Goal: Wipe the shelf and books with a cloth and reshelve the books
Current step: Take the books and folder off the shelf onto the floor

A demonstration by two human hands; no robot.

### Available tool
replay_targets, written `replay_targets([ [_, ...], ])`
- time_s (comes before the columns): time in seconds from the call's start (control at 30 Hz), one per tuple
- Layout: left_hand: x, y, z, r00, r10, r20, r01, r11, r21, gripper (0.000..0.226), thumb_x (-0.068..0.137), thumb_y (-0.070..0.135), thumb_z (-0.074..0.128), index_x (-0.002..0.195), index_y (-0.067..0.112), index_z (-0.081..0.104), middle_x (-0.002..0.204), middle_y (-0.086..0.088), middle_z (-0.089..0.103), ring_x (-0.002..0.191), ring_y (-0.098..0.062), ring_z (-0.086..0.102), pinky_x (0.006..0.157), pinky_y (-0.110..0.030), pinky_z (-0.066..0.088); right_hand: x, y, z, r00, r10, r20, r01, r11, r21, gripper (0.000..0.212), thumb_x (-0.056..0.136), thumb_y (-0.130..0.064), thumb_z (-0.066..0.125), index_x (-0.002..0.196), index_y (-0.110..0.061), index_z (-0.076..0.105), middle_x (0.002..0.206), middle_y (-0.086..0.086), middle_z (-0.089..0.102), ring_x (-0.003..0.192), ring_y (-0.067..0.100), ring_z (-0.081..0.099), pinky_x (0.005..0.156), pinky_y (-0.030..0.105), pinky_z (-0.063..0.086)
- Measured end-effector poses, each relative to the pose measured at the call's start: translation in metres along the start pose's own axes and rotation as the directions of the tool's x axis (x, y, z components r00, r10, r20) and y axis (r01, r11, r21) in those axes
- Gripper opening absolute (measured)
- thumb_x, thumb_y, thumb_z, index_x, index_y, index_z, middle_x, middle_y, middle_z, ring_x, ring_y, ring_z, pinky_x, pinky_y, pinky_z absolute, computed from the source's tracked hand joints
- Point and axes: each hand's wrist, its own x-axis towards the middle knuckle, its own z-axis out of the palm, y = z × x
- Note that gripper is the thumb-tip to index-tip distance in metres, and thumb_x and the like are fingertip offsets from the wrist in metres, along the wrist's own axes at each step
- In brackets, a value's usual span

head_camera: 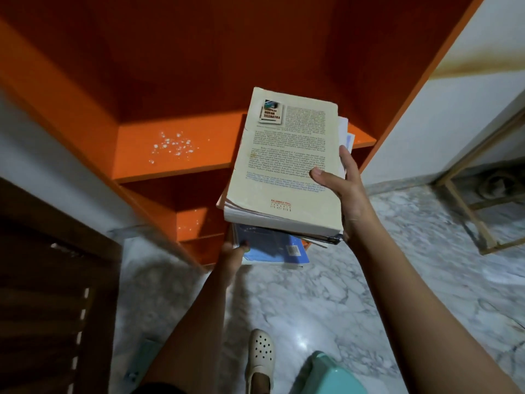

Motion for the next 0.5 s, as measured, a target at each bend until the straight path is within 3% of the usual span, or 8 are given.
replay_targets([
  [0.07, -0.031, 0.008, -0.016, 0.999, -0.032, -0.041, 0.031, 0.999, -0.03, 0.019, 0.088, 0.0, 0.06, 0.104, 0.009, 0.056, 0.087, -0.006, 0.055, 0.088, -0.021, 0.05, 0.068, -0.029, 0.038, -0.022, 0.004, 0.002, 1.0, 0.014, 0.003, -0.014, 1.0, -0.025, 0.085, 0.073, -0.008, 0.072, 0.144, -0.029, 0.031, 0.128, -0.004, 0.059, 0.105, 0.017, 0.065, 0.079, 0.033, 0.056],
  [0.13, -0.057, 0.009, -0.04, 0.998, -0.01, -0.066, 0.006, 0.998, -0.061, 0.014, 0.087, -0.001, 0.06, 0.091, 0.012, 0.059, 0.087, -0.005, 0.056, 0.09, -0.022, 0.05, 0.065, -0.024, 0.04, -0.044, 0.007, 0.003, 0.999, 0.031, 0.03, -0.029, 0.998, -0.063, 0.087, 0.068, -0.014, 0.075, 0.143, -0.029, 0.034, 0.133, 0.0, 0.056, 0.109, 0.021, 0.064, 0.08, 0.037, 0.056],
  [0.23, -0.1, 0.013, -0.087, 0.994, 0.111, -0.008, -0.111, 0.993, -0.036, 0.043, 0.087, 0.001, 0.059, 0.129, 0.007, 0.05, 0.116, -0.013, 0.058, 0.105, -0.02, 0.055, 0.076, -0.015, 0.048, -0.079, 0.012, 0.008, 0.994, 0.063, 0.093, -0.053, 0.993, -0.103, 0.085, 0.067, -0.018, 0.075, 0.141, -0.03, 0.036, 0.133, 0.001, 0.056, 0.11, 0.022, 0.063, 0.078, 0.038, 0.057],
  [0.33, -0.147, 0.013, -0.131, 0.992, 0.109, -0.062, -0.108, 0.994, 0.016, 0.048, 0.082, 0.027, 0.065, 0.124, 0.008, 0.051, 0.105, -0.009, 0.062, 0.094, -0.017, 0.059, 0.071, -0.011, 0.047, -0.115, 0.022, 0.018, 0.977, 0.123, 0.174, -0.1, 0.986, -0.135, 0.08, 0.068, -0.019, 0.074, 0.14, -0.032, 0.038, 0.132, 0.0, 0.057, 0.11, 0.022, 0.063, 0.079, 0.038, 0.055],
  [0.43, -0.179, -0.006, -0.173, 0.977, 0.03, -0.21, -0.038, 0.999, -0.035, 0.03, 0.092, 0.008, 0.057, 0.122, 0.009, 0.05, 0.11, -0.008, 0.056, 0.09, -0.019, 0.059, 0.065, -0.008, 0.046, -0.143, 0.04, 0.037, 0.944, 0.21, 0.255, -0.169, 0.97, -0.176, 0.073, 0.073, -0.01, 0.071, 0.137, -0.03, 0.042, 0.124, 0.001, 0.063, 0.104, 0.021, 0.066, 0.073, 0.034, 0.056],
  [0.5, -0.199, -0.02, -0.199, 0.959, -0.064, -0.275, 0.046, 0.996, -0.071, 0.047, 0.093, 0.005, 0.054, 0.136, 0.014, 0.039, 0.12, -0.006, 0.048, 0.087, -0.008, 0.054, 0.061, -0.007, 0.047, -0.157, 0.058, 0.052, 0.912, 0.279, 0.299, -0.221, 0.952, -0.213, 0.064, 0.077, -0.008, 0.066, 0.133, -0.03, 0.046, 0.119, 0.0, 0.065, 0.1, 0.019, 0.067, 0.07, 0.033, 0.056],
])
